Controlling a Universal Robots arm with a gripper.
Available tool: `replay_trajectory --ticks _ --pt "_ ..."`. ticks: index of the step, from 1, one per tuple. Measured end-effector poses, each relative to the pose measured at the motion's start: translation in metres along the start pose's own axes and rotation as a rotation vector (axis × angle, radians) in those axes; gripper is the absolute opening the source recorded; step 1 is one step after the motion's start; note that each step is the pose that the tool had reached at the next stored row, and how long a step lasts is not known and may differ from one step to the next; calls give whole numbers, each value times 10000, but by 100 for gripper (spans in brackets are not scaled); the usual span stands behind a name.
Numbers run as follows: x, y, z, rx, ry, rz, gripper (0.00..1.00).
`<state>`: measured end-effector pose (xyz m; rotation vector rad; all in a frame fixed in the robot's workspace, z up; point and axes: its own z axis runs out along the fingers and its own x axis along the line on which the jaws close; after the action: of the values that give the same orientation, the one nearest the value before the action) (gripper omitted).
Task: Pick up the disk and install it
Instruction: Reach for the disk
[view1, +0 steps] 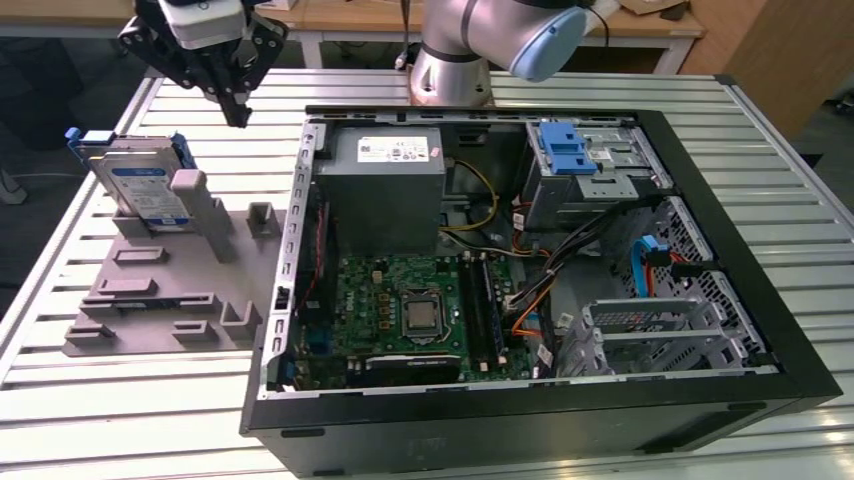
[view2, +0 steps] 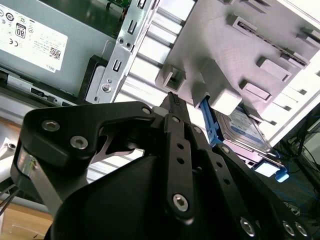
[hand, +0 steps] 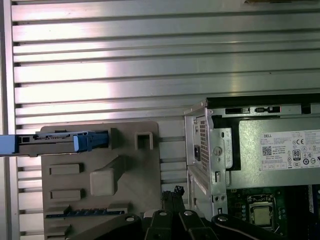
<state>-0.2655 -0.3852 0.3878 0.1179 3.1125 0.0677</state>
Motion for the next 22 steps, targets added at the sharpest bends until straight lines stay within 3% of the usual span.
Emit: replay_trajectory --ticks 22 --pt "68 -5 5 0 0 1 11"
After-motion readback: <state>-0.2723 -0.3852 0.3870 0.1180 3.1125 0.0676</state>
